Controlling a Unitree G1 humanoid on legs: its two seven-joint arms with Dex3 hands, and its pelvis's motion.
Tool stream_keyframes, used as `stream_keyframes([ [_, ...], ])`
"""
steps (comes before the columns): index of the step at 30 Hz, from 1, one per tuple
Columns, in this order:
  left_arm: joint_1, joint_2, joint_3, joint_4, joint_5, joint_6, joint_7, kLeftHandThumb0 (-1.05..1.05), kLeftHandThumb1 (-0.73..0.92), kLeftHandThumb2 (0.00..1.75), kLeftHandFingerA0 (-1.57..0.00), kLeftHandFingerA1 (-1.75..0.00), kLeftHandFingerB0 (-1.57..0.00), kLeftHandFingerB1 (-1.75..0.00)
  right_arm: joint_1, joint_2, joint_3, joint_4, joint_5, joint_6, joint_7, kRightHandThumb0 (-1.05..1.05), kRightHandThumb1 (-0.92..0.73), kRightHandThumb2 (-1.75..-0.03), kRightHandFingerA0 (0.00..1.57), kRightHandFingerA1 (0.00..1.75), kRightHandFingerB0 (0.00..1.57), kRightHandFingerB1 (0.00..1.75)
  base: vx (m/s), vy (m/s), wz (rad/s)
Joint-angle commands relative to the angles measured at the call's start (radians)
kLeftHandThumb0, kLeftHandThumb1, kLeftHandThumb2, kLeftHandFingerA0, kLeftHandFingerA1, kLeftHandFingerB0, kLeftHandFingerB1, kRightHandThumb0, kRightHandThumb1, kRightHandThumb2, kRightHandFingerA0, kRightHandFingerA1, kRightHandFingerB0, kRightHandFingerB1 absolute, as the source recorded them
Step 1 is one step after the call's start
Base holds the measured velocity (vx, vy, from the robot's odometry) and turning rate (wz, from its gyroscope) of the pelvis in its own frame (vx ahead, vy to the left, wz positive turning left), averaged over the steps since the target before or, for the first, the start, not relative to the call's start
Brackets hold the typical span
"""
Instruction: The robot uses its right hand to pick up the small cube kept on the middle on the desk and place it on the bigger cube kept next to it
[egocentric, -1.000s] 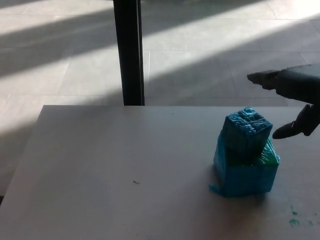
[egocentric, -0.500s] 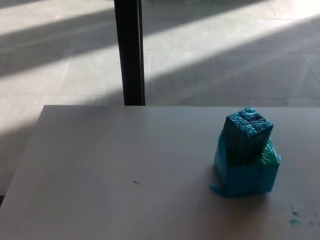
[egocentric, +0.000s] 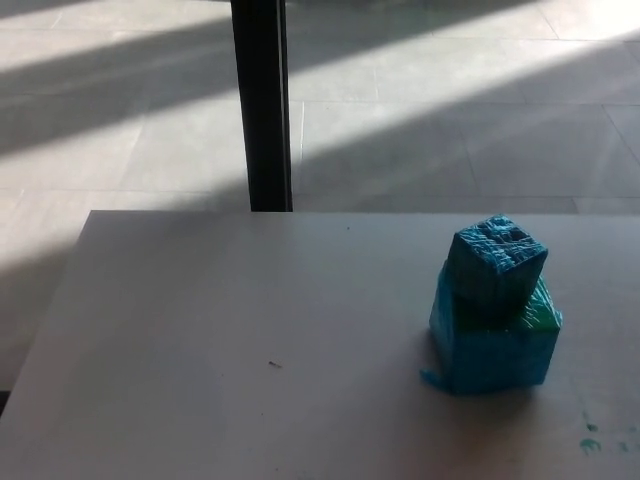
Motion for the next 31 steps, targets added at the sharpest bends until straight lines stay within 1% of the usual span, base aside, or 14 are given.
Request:
stream_keyframes([
  [1, 0.011, -0.003, 0.001, 0.018, -0.002, -0.006, -0.001, -0.90, 0.75, 1.21, -0.35, -0.59, -0.19, -0.45, 0.298, 0.045, -0.376, 0.134, 0.138, 0.068, -0.445, -0.72, -0.75, -0.56, 0.07, 1.22, 0.28, 0.81, 0.00, 0.000, 0.00],
  [6, 0.020, -0.003, -0.003, 0.002, -0.002, 0.000, -0.011, -0.88, 0.74, 1.18, -0.25, -0.56, -0.20, -0.46, 0.398, 0.128, -0.452, 0.215, 0.195, 0.030, -0.513, -0.63, -0.74, -0.56, 0.15, 1.25, 0.32, 0.72, 0.00, 0.000, 0.00],
  [7, 0.018, -0.003, -0.003, 0.007, -0.001, -0.003, -0.011, -0.93, 0.92, 0.76, -0.30, -0.49, -0.28, -0.37, 0.430, 0.161, -0.470, 0.237, 0.210, 0.001, -0.545, -0.60, -0.54, -0.96, 0.32, 0.86, 0.35, 0.68, 0.00, 0.000, 0.00],
  [8, 0.018, -0.003, -0.003, 0.009, -0.001, -0.006, -0.011, -0.95, 0.92, 0.75, -0.30, -0.50, -0.28, -0.37, 0.443, 0.176, -0.482, 0.258, 0.222, -0.016, -0.563, -0.54, -0.72, -0.56, 0.20, 1.27, 0.36, 0.64, 0.00, 0.000, 0.00],
  [17, 0.019, -0.008, 0.004, 0.009, -0.008, -0.004, -0.006, -0.97, 0.92, 0.76, -0.32, -0.49, -0.30, -0.36, 0.485, 0.271, -0.558, 0.352, 0.275, -0.060, -0.682, -0.54, -0.64, -0.65, 0.65, 1.54, 0.37, 0.71, 0.00, 0.000, 0.00],
  [18, 0.018, -0.009, 0.008, 0.007, -0.010, -0.003, 0.001, -0.92, 0.79, 1.22, -0.29, -0.57, -0.24, -0.47, 0.483, 0.309, -0.607, 0.313, 0.307, -0.005, -0.688, -0.51, -0.65, -0.63, 0.67, 1.42, 0.37, 0.72, 0.00, 0.000, 0.00],
  [19, 0.015, -0.009, 0.008, 0.010, -0.010, -0.003, 0.003, -0.98, 0.92, 0.77, -0.30, -0.49, -0.33, -0.38, 0.487, 0.335, -0.638, 0.290, 0.329, 0.014, -0.692, -0.46, -0.66, -0.59, 0.58, 1.38, 0.37, 0.72, 0.00, 0.000, 0.00],
  [23, 0.006, -0.009, 0.005, 0.018, -0.008, -0.001, 0.002, -0.99, 0.91, 0.78, -0.30, -0.49, -0.31, -0.38, 0.488, 0.365, -0.682, 0.290, 0.354, -0.012, -0.716, -0.45, -0.64, -0.60, 0.53, 1.35, 0.38, 0.74, 0.00, 0.000, 0.00],
  [24, 0.007, -0.012, 0.007, 0.012, -0.010, 0.002, 0.009, -0.88, 0.72, 1.17, -0.19, -0.53, -0.27, -0.49, 0.482, 0.415, -0.765, 0.270, 0.435, 0.021, -0.706, -0.45, -0.72, -0.54, 0.21, 1.17, 0.33, 0.77, 0.00, 0.000, 0.00],
  [26, 0.009, -0.013, 0.009, 0.006, -0.012, 0.005, 0.008, -0.96, 0.80, 1.22, -0.24, -0.54, -0.28, -0.48, 0.481, 0.433, -0.808, 0.279, 0.481, 0.029, -0.671, -0.45, -0.74, -0.54, 0.11, 1.06, 0.24, 0.82, 0.00, 0.000, 0.00],
  [27, 0.009, -0.014, 0.016, 0.009, -0.019, 0.007, 0.008, -0.96, 0.92, 0.76, -0.32, -0.49, -0.32, -0.38, 0.483, 0.432, -0.813, 0.292, 0.483, 0.031, -0.662, -0.46, -0.49, -0.93, 0.20, 0.72, 0.29, 0.70, 0.00, 0.000, 0.00],
  [28, 0.012, -0.014, 0.014, 0.005, -0.017, 0.005, 0.007, -0.95, 0.92, 0.74, -0.33, -0.49, -0.32, -0.37, 0.473, 0.417, -0.839, 0.334, 0.511, 0.028, -0.646, -0.46, -0.49, -0.94, 0.16, 0.70, 0.27, 0.70, 0.00, 0.000, 0.00],
  [29, 0.018, -0.012, 0.011, -0.008, -0.015, 0.010, 0.006, -0.91, 0.77, 1.22, -0.33, -0.59, -0.22, -0.46, 0.468, 0.399, -0.842, 0.370, 0.510, 0.036, -0.645, -0.50, -0.50, -0.93, 0.21, 0.74, 0.28, 0.70, 0.00, 0.000, 0.00],
  [31, 0.016, -0.011, 0.007, -0.004, -0.010, 0.003, 0.006, -0.99, 0.84, 0.81, -0.35, -0.51, -0.30, -0.39, 0.460, 0.388, -0.852, 0.397, 0.511, 0.038, -0.649, -0.53, -0.50, -0.92, 0.36, 0.85, 0.32, 0.72, 0.00, 0.000, 0.00],
])
